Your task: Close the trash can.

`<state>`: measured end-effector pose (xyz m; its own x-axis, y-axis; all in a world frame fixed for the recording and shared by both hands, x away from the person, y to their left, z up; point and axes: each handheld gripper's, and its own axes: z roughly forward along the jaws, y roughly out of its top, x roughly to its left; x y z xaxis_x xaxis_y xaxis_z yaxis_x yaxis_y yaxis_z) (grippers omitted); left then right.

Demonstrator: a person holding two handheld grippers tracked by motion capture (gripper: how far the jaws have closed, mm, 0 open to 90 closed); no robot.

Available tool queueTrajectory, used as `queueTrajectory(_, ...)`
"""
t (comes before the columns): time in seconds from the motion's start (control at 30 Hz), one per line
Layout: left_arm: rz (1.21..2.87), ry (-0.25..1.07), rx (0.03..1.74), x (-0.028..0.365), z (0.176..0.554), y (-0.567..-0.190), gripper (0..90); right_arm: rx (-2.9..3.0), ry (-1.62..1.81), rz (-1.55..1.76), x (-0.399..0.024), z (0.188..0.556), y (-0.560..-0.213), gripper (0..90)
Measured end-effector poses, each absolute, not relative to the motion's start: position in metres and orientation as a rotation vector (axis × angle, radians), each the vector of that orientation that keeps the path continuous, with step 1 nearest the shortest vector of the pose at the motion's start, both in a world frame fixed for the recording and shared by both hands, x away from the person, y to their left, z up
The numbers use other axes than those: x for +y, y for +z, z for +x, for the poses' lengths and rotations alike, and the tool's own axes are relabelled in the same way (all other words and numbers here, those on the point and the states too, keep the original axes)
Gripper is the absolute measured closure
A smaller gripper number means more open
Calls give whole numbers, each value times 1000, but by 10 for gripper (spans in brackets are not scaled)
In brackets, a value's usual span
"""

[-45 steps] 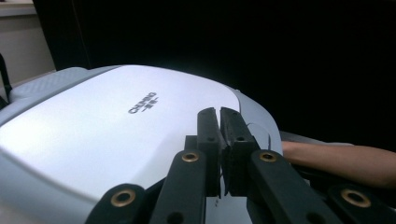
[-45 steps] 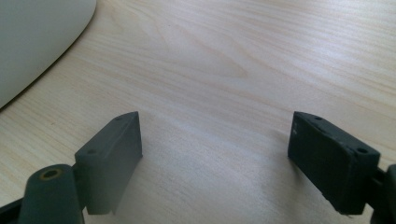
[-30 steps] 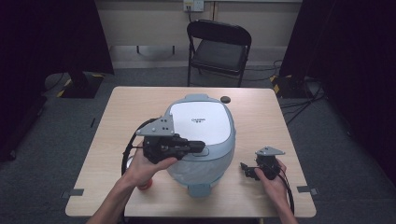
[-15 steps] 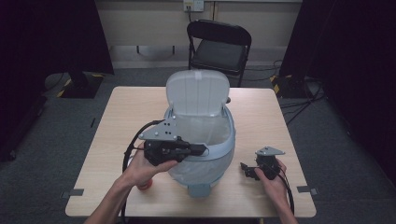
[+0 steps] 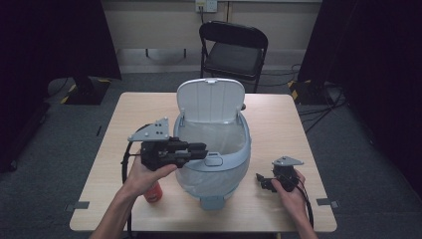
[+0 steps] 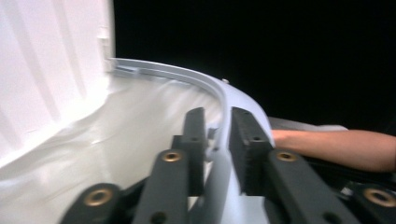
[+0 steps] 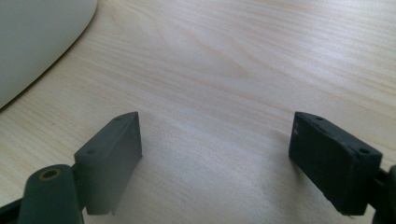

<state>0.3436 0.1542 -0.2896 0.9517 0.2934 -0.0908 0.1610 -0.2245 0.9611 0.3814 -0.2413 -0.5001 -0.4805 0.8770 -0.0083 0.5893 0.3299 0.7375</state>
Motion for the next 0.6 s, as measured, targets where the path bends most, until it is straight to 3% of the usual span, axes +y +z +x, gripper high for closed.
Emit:
queueTrajectory(0.07, 1801, 146, 346, 164, 344, -288, 672, 2193, 959, 1295, -241, 381, -500, 159)
queueTrajectory(0.17, 1778, 178, 368, 177, 343, -288, 532, 2193, 959, 1294, -241, 381, -500, 159)
queueTrajectory(0.27, 1774, 214, 383, 187, 343, -291, 468, 2193, 959, 1294, -241, 381, -500, 159)
queueTrajectory(0.3, 1772, 228, 411, 193, 345, -295, 401, 2194, 960, 1292, -241, 382, -500, 158)
queueTrajectory(0.6, 1791, 281, 501, 219, 346, -306, 237, 2195, 960, 1292, -241, 382, -500, 157)
